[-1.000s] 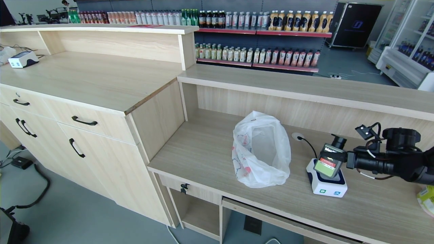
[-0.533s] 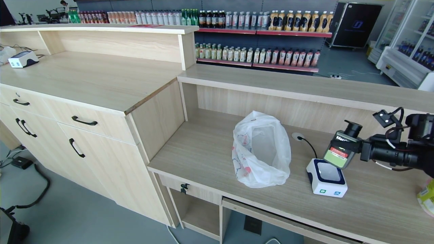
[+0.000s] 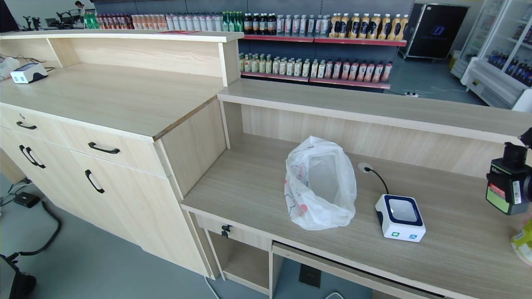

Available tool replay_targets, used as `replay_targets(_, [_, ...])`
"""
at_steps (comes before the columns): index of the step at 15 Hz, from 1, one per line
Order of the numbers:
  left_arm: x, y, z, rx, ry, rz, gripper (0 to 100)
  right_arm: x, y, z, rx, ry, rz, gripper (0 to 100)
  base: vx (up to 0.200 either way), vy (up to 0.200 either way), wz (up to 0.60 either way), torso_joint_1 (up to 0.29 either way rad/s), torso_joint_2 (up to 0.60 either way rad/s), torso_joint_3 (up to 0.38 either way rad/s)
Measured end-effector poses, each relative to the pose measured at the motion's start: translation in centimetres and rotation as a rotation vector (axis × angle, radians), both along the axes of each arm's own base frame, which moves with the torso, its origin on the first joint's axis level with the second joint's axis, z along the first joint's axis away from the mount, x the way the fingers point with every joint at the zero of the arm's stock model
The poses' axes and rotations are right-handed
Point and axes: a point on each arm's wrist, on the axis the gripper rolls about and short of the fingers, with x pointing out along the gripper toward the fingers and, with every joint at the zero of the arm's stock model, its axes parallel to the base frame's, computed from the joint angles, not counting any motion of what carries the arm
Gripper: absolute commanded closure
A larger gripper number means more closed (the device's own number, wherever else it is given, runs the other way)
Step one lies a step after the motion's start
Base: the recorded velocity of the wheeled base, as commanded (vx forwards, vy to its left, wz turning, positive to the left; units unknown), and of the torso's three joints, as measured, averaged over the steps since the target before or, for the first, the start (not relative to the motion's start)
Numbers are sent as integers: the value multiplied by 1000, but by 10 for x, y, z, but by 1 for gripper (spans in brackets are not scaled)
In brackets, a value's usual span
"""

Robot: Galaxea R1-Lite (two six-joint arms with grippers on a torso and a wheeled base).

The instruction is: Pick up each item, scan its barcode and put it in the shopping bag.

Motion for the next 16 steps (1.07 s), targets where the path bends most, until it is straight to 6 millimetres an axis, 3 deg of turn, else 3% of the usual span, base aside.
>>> replay_targets(3, [0,0,0,0,0,-1,0,-8,4,11,-55,-48,4,100,0,0,600,1,2,-1])
replay_targets(9, [0,0,0,0,0,0,0,3,25,29,-68,-193,0,100,0,0,500,4,1,4])
replay_targets(12, [0,0,0,0,0,0,0,21,25,18,-15,-168,4,100,0,0,0,0,0,0])
replay_targets(16, [0,0,0,0,0,-1,0,67,26,-7,123,-144,9,100,0,0,0,0,0,0])
